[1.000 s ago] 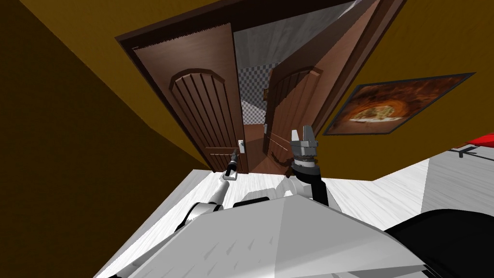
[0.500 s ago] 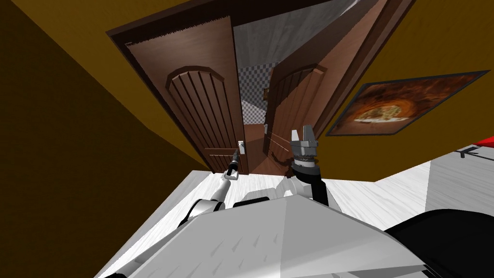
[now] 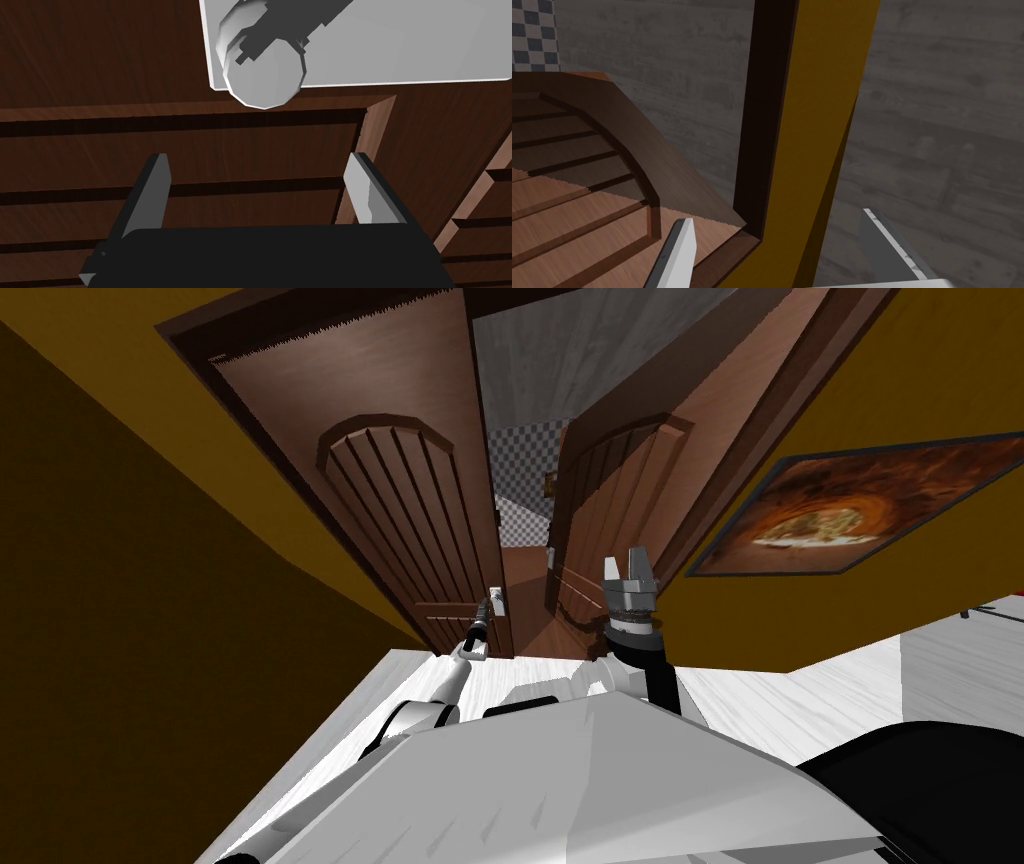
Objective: Push the door open
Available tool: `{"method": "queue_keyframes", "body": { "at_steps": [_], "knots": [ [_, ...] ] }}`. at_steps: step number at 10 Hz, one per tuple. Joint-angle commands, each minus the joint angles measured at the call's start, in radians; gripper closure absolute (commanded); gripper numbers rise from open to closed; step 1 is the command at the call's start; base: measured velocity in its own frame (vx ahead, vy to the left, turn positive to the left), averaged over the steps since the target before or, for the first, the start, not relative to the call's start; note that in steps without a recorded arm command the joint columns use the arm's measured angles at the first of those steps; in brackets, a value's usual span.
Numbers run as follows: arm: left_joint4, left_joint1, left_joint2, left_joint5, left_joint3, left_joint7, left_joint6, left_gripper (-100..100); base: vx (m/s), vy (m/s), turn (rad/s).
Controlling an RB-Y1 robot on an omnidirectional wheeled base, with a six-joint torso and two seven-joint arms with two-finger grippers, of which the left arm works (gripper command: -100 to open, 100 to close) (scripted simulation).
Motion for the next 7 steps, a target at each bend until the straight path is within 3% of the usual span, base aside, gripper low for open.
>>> {"method": "queue_keyframes", "body": {
  "at_steps": [1, 4, 5, 6, 7],
  "knots": [
    [0.002, -0.002, -0.003, 0.001, 0.003, 0.001, 0.002, -100, 0.193, -0.046, -0.017],
    [0.004, -0.004, -0.043, 0.003, 0.008, 0.000, 0.002, -100, 0.179, -0.027, -0.019],
    [0.025, -0.016, -0.030, 0.004, 0.008, 0.003, -0.007, -100, 0.068, -0.013, -0.003],
    [0.025, -0.016, -0.030, 0.004, 0.008, 0.003, -0.007, 100, -0.007, 0.002, 0.007],
    [0.025, -0.016, -0.030, 0.004, 0.008, 0.003, -0.007, 100, -0.022, 0.005, -0.009]
  ]
}}
